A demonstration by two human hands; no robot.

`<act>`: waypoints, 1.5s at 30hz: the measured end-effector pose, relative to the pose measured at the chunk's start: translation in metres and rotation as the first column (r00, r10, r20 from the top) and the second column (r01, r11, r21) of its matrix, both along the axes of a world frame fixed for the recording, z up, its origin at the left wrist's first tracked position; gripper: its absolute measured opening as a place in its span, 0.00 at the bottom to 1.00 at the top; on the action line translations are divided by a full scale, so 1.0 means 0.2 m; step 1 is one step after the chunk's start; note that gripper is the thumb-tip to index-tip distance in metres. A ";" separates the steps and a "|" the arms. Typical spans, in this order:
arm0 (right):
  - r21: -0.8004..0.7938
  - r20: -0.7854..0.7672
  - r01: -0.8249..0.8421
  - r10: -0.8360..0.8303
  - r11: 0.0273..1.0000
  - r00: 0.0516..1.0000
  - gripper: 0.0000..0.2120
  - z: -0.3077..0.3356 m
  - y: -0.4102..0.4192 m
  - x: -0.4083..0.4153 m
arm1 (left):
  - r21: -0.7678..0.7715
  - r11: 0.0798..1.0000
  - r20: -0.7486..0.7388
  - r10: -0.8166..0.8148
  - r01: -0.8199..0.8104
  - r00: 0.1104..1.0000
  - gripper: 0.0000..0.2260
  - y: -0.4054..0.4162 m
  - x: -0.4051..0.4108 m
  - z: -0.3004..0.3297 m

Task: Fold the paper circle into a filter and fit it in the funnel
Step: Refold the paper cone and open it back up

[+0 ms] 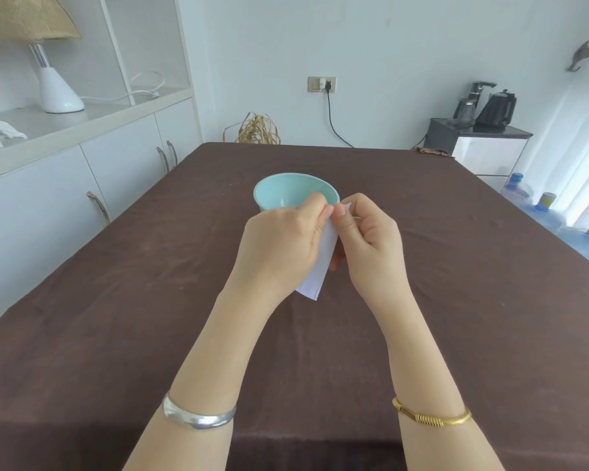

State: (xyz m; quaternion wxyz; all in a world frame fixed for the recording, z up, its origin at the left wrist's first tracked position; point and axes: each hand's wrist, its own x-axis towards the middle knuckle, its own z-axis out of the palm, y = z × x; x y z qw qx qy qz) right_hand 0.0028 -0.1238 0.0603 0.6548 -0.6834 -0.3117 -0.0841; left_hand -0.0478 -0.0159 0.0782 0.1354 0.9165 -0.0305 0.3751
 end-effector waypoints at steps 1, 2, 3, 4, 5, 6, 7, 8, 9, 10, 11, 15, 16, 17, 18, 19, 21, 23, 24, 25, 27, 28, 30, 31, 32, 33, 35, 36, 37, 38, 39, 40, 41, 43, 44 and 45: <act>0.009 -0.007 0.001 -0.001 1.000 1.000 0.13 0.00 0.01 0.00 | 0.005 1.000 0.000 -0.001 0.001 1.000 0.14 0.00 0.00 0.00; 0.016 -0.009 0.013 -0.013 1.000 1.000 0.13 -0.01 0.01 -0.01 | 0.010 1.000 -0.005 -0.002 0.002 1.000 0.14 0.00 0.01 0.00; 0.025 -0.005 0.034 -0.034 0.999 0.999 0.13 -0.01 0.01 -0.01 | 0.011 1.000 -0.011 -0.001 0.002 1.000 0.15 0.01 0.01 -0.01; 0.039 0.001 0.063 -0.063 0.997 0.998 0.13 -0.01 0.01 -0.01 | 0.006 1.000 -0.016 -0.002 0.002 1.000 0.15 0.01 0.01 -0.02; 0.053 0.009 0.098 -0.099 0.994 0.995 0.14 -0.01 0.01 -0.01 | -0.006 1.000 -0.021 -0.002 0.002 1.000 0.16 0.01 0.01 -0.03; 0.060 0.022 0.134 -0.135 0.989 0.991 0.14 -0.01 0.00 0.00 | -0.019 1.000 -0.026 -0.004 0.004 1.000 0.15 0.01 0.01 -0.04; 0.053 0.038 0.162 -0.164 0.985 0.986 0.14 -0.01 0.00 0.00 | -0.035 0.999 -0.027 -0.011 0.011 1.000 0.14 0.01 0.01 -0.05; 0.041 0.052 0.180 -0.182 0.983 0.982 0.13 -0.01 0.00 0.00 | -0.054 0.998 -0.025 -0.026 0.025 0.999 0.13 0.01 0.01 -0.06; 0.030 0.054 0.186 -0.187 0.982 0.981 0.13 -0.01 0.00 0.00 | -0.075 0.996 -0.022 -0.044 0.042 0.999 0.12 0.01 0.01 -0.06; 0.030 0.035 0.179 -0.180 0.983 0.983 0.13 -0.01 0.00 0.00 | -0.092 0.994 -0.020 -0.059 0.057 0.998 0.12 0.02 0.01 -0.06; 0.039 0.003 0.158 -0.159 0.987 0.987 0.14 -0.01 0.00 0.01 | -0.105 0.992 -0.018 -0.069 0.067 0.997 0.12 0.02 0.01 -0.07; 0.060 0.038 0.219 -0.221 0.974 0.974 0.17 -0.01 0.00 0.01 | -0.152 0.979 0.024 -0.134 0.136 0.991 0.16 0.03 0.02 -0.08; 0.074 0.069 0.261 -0.266 0.963 0.962 0.17 -0.01 0.00 0.00 | -0.191 0.967 0.042 -0.164 0.169 0.986 0.16 0.02 0.02 -0.08; 0.094 0.088 0.297 -0.305 0.950 0.948 0.17 -0.01 0.01 0.00 | -0.244 0.950 0.061 -0.186 0.195 0.981 0.16 0.02 0.02 -0.09; 0.113 0.097 0.324 -0.335 0.939 0.937 0.17 -0.01 0.01 0.00 | -0.301 0.930 0.075 -0.196 0.209 0.978 0.16 0.02 0.02 -0.09; 0.126 0.098 0.343 -0.356 0.931 0.929 0.17 -0.01 0.00 0.01 | -0.348 0.913 0.080 -0.196 0.212 0.977 0.16 0.02 0.02 -0.10; 0.127 0.088 0.354 -0.366 0.927 0.927 0.15 -0.01 -0.01 0.01 | -0.394 0.896 0.074 -0.189 0.203 0.979 0.16 0.03 0.01 -0.12; 0.126 0.047 0.334 -0.342 0.934 0.939 0.15 -0.01 -0.01 0.01 | -0.400 0.896 0.074 -0.178 0.192 0.981 0.16 0.03 0.01 -0.13; 0.126 0.018 0.308 -0.312 0.943 0.950 0.15 -0.01 -0.01 0.01 | -0.394 0.900 0.077 -0.168 0.185 0.983 0.16 0.03 0.01 -0.13; 0.117 -0.009 0.272 -0.273 0.955 0.962 0.15 -0.01 -0.01 0.01 | -0.385 0.906 0.082 -0.155 0.174 0.985 0.16 0.03 0.01 -0.13; 0.064 -0.048 0.180 -0.177 0.982 0.983 0.14 -0.01 -0.01 0.01 | -0.381 0.914 0.106 -0.109 0.141 0.988 0.15 0.04 0.01 -0.12; 0.025 -0.057 0.137 -0.135 0.990 0.989 0.14 -0.02 0.00 0.01 | -0.390 0.912 0.125 -0.082 0.125 0.989 0.15 0.04 0.01 -0.12; -0.030 -0.048 0.102 -0.103 0.994 0.994 0.15 -0.04 0.01 -0.01 | -0.408 0.908 0.153 -0.039 0.099 0.988 0.14 0.05 0.01 -0.12; -0.035 -0.031 0.114 -0.115 0.993 0.993 0.15 -0.05 0.02 -0.02 | -0.410 0.908 0.155 -0.027 0.089 0.988 0.14 0.05 0.01 -0.12; -0.029 -0.010 0.141 -0.141 0.990 0.990 0.15 -0.05 0.03 -0.02 | -0.409 0.909 0.155 -0.022 0.084 0.988 0.14 0.04 0.01 -0.12; -0.019 0.001 0.167 -0.167 0.986 0.986 0.15 -0.05 0.04 -0.03 | -0.406 0.911 0.156 -0.016 0.078 0.988 0.14 0.03 0.01 -0.12; -0.015 -0.022 0.167 -0.167 0.986 0.986 0.14 -0.06 0.05 -0.02 | -0.409 0.911 0.171 0.014 0.058 0.985 0.14 0.03 0.01 -0.12; -0.030 -0.034 0.142 -0.143 0.989 0.989 0.13 -0.07 0.05 -0.02 | -0.419 0.907 0.181 0.032 0.048 0.983 0.13 0.03 0.02 -0.12; -0.050 -0.033 0.121 -0.123 0.991 0.992 0.12 -0.08 0.05 -0.03 | -0.426 0.904 0.188 0.045 0.041 0.981 0.13 0.04 0.02 -0.12; -0.059 -0.017 0.115 -0.116 0.992 0.993 0.12 -0.09 0.05 -0.04 | -0.427 0.903 0.193 0.049 0.039 0.980 0.14 0.04 0.02 -0.12; -0.048 0.003 0.120 -0.120 0.992 0.993 0.13 -0.09 0.05 -0.04 | -0.427 0.903 0.196 0.046 0.044 0.980 0.14 0.04 0.03 -0.12; -0.024 0.010 0.123 -0.123 0.992 0.992 0.12 -0.09 0.06 -0.05 | -0.431 0.901 0.199 0.044 0.047 0.979 0.14 0.04 0.03 -0.13; -0.001 0.000 0.113 -0.113 0.994 0.994 0.12 -0.09 0.05 -0.05 | -0.438 0.898 0.201 0.050 0.044 0.978 0.15 0.03 0.03 -0.13; -0.001 -0.047 0.047 -0.047 0.999 0.998 0.13 -0.09 0.04 -0.05 | -0.462 0.886 0.208 0.084 0.022 0.975 0.15 0.03 0.03 -0.13; -0.031 -0.067 -0.005 0.003 1.000 0.998 0.15 -0.09 0.04 -0.04 | -0.475 0.880 0.215 0.109 0.007 0.971 0.14 0.03 0.03 -0.13; -0.069 -0.082 -0.058 0.052 0.996 0.995 0.17 -0.09 0.03 -0.04 | -0.486 0.874 0.226 0.133 -0.007 0.965 0.14 0.04 0.04 -0.13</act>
